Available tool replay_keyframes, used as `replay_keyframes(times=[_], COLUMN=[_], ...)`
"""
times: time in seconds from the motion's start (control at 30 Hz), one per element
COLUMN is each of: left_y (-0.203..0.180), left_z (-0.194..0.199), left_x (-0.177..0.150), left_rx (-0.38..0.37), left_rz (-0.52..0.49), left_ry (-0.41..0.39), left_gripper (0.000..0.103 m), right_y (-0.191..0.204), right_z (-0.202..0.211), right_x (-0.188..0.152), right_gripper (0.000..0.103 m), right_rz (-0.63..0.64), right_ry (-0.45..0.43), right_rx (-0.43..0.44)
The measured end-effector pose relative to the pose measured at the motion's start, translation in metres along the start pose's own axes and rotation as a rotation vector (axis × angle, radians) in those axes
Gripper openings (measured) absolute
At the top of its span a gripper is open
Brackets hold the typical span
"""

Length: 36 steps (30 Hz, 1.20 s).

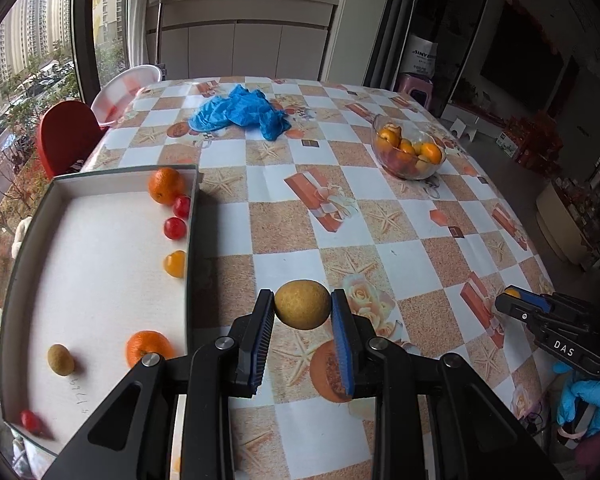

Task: Organize fruits
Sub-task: 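Carry the orange fruit with the right tool while the left tool carries the brownish fruit over the tray, then open the left tool over the tray while the right tool releases the orange fruit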

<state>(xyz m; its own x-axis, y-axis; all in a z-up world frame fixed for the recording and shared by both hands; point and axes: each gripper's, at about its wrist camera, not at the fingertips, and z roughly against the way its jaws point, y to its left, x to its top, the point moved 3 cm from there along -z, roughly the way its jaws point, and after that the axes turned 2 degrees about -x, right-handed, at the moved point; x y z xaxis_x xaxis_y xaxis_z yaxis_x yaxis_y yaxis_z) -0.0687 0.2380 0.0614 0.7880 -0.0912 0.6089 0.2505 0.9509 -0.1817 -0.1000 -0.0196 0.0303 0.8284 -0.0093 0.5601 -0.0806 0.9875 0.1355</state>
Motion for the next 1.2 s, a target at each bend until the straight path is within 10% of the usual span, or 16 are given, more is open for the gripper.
replay_keyframes(times=[0.33,0.63,0.8,0.93,0.97,1.2], left_y=[0.097,0.146,0.163,0.171,0.173,0.175], left_z=[0.032,0.024,0.027,0.03,0.03,0.024], left_x=[-0.015,-0.044,-0.049,-0.053,-0.054,-0.06], left_rx=[0.185,0.23,0.329,0.277,0.294,0.426], left_rz=[0.124,0.211,0.242,0.293,0.299,0.282], left_ry=[-0.018,0.022,0.005,-0.007,-0.006,0.108], left_gripper=[0.03,0.031,0.086,0.088,0.101,0.103], right_y=[0.177,0.285,0.29,0.282,0.28,0.278], right_z=[-0.028,-0.079,-0.092,-0.092,-0.091,-0.085], right_x=[0.055,0.048,0.049,0.054,0.056,0.068], right_gripper=[0.024,0.025,0.026,0.053,0.054,0.091], right_rz=[0.226,0.403,0.421,0.414,0.411,0.402], right_ry=[0.053,0.192,0.222,0.224,0.222,0.204], right_rx=[0.284,0.319,0.269,0.222,0.214,0.177])
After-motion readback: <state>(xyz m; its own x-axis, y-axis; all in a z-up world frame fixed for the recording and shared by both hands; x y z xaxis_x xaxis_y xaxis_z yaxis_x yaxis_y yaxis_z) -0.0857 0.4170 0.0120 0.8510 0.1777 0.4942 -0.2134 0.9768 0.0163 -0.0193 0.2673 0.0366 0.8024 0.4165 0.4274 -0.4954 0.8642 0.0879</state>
